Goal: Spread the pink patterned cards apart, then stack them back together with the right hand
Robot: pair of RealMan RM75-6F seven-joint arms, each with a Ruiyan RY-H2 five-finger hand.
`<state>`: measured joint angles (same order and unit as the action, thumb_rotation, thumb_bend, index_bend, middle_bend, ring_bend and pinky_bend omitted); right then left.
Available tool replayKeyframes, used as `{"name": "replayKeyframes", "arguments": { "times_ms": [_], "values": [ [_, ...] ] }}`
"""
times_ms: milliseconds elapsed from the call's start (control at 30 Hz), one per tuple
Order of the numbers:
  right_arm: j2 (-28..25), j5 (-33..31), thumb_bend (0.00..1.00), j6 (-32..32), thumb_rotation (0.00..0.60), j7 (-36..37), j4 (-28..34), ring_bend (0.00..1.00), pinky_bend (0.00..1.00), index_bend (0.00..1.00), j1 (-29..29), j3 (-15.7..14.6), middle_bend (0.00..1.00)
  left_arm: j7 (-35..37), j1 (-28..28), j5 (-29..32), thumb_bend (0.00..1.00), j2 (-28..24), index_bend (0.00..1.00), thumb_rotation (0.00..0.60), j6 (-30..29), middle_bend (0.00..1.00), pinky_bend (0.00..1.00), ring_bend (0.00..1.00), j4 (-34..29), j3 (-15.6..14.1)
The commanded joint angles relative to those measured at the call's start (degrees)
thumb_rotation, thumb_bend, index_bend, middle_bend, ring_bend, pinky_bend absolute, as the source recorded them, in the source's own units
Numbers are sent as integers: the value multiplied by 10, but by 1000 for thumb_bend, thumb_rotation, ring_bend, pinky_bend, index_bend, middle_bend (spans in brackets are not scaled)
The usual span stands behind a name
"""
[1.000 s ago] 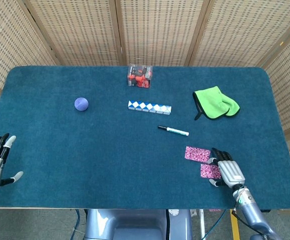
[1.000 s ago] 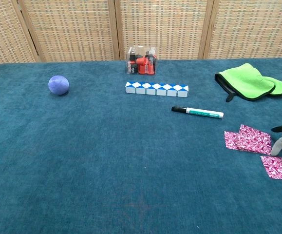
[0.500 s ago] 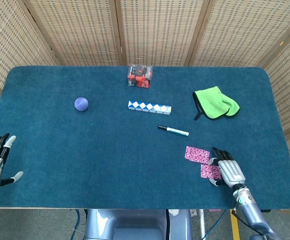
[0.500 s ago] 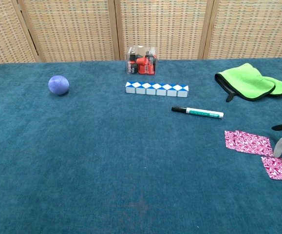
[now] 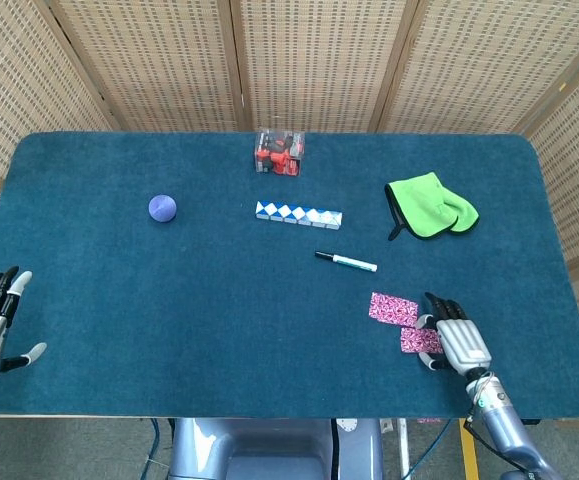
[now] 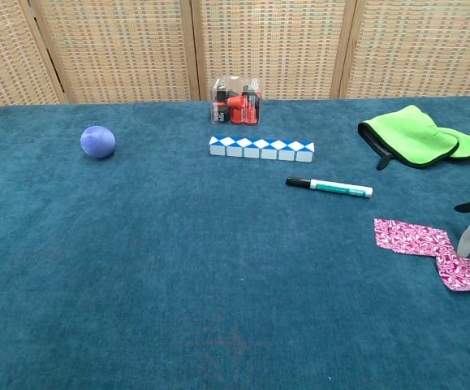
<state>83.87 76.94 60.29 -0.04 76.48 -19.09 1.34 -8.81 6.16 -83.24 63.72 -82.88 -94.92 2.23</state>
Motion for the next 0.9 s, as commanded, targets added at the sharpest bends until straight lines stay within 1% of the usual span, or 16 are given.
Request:
{"name": "replayKeyframes", "arguments": {
  "times_ms": [33,333,533,700,900],
  "values": [
    [-3,3,344,3,600,-3,4,0,44,563,2,-2,0,0,0,0,0,0,0,600,0,0,0,0,0,0],
    [-23,12,341,17,600,-10,31,0,44,563,8,-5,0,1,0,-1,0,-1,0,600,0,0,0,0,0,0],
    [-29,10,343,19,600,-19,46,0,44,563,3,3,0,1,0,-1,0,-1,0,600,0,0,0,0,0,-1],
    [-27,-9,343,7,600,-44,67,0,44,563,-15,25,0,3,0,-1,0,-1,0,600,1,0,0,0,0,-1],
    [-9,-52,342,-11,600,-101,90,0,43,563,-44,58,0,3,0,-1,0,-1,0,600,1,0,0,0,0,-1]
  ]
}}
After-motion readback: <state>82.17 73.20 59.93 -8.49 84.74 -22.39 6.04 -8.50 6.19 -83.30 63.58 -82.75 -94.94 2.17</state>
